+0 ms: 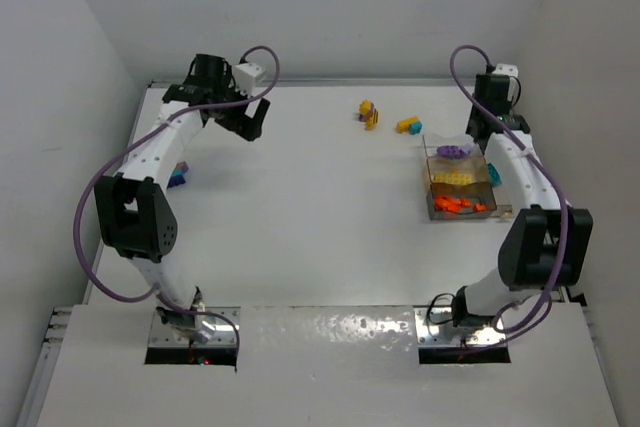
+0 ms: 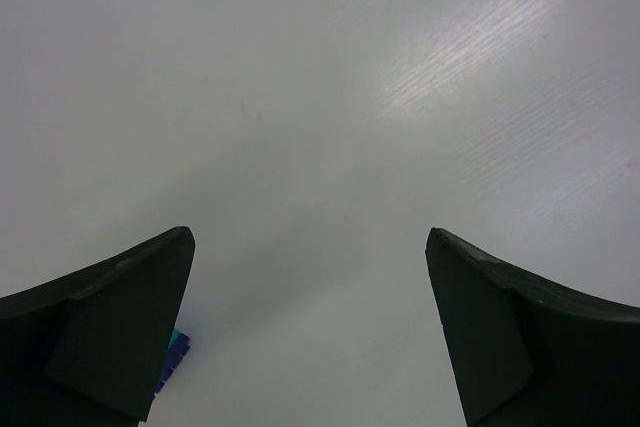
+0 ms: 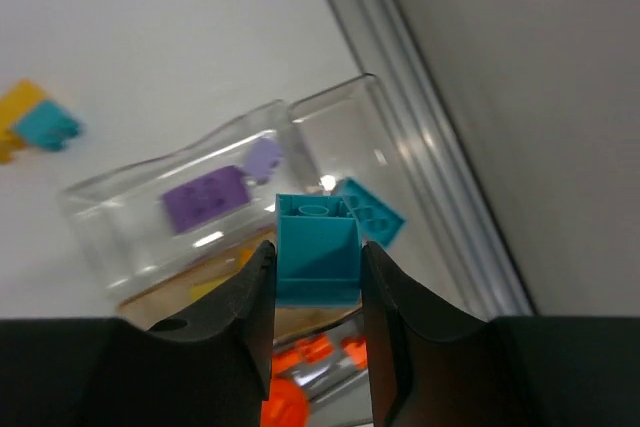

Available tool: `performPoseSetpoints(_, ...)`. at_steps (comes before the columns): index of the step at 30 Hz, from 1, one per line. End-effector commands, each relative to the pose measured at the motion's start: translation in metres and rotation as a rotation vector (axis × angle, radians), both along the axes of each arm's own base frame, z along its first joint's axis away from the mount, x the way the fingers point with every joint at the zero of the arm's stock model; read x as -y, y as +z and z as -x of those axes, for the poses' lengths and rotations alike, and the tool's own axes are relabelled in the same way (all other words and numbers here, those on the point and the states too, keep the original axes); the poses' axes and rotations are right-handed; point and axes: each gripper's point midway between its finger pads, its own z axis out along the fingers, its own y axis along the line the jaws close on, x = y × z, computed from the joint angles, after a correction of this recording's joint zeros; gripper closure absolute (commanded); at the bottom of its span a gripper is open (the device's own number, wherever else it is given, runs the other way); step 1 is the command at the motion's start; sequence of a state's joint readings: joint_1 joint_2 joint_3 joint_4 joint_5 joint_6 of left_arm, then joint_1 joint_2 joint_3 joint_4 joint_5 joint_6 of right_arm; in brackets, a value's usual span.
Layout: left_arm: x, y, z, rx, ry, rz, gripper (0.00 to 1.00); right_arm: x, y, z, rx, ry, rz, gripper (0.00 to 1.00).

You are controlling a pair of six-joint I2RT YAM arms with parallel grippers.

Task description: Sort the legos into containers by color

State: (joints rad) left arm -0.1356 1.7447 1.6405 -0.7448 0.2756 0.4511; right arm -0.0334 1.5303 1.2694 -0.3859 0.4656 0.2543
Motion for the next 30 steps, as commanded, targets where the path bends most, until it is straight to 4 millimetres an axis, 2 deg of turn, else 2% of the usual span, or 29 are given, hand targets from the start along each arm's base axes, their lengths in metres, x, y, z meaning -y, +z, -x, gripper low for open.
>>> performPoseSetpoints(1,-0.021,-0.004,0.002,-0.013,0.143,-0.026,0.0,0.048,-0.036,0.009,-0.162,-0.065,0.155,1.0)
performPoseSetpoints(3,-0.026,-0.009,0.003,-0.021,0.167,-0.049,0.0,0.063,-0.035,0.006,-0.185,-0.118,0.227,1.0)
performPoseSetpoints(4,-0.028,-0.01,0.004,-0.021,0.171,-0.056,0.0,0.068,-0.043,0.004,-0.216,-0.127,0.261,1.0)
performPoseSetpoints(5,-0.03,-0.011,0.004,-0.023,0.176,-0.065,0.0,0.072,-0.038,-0.002,-0.201,-0.142,0.282,1.0)
performPoseSetpoints(10,-0.032,-0.011,0.004,-0.026,0.181,-0.074,0.0,0.081,-0.041,-0.013,-0.239,-0.172,0.324,1.0)
performPoseSetpoints(17,-0.037,-0.016,0.003,-0.037,0.188,-0.088,0.0,0.079,-0.088,-0.007,-0.322,-0.154,0.287,1.0)
performPoseSetpoints(20,-0.039,-0.016,0.003,-0.038,0.193,-0.095,0.0,0.083,-0.096,-0.009,-0.318,-0.156,0.272,1.0)
performPoseSetpoints(23,-0.04,-0.017,0.003,-0.04,0.192,-0.093,0.0,0.086,-0.096,-0.014,-0.312,-0.163,0.254,0.89)
performPoseSetpoints(26,-0.039,-0.019,0.003,-0.045,0.188,-0.089,0.0,0.084,-0.094,-0.018,-0.297,-0.153,0.24,0.67)
performPoseSetpoints(30,-0.04,-0.02,0.003,-0.05,0.19,-0.089,0.0,0.086,-0.091,-0.016,-0.296,-0.161,0.246,0.54)
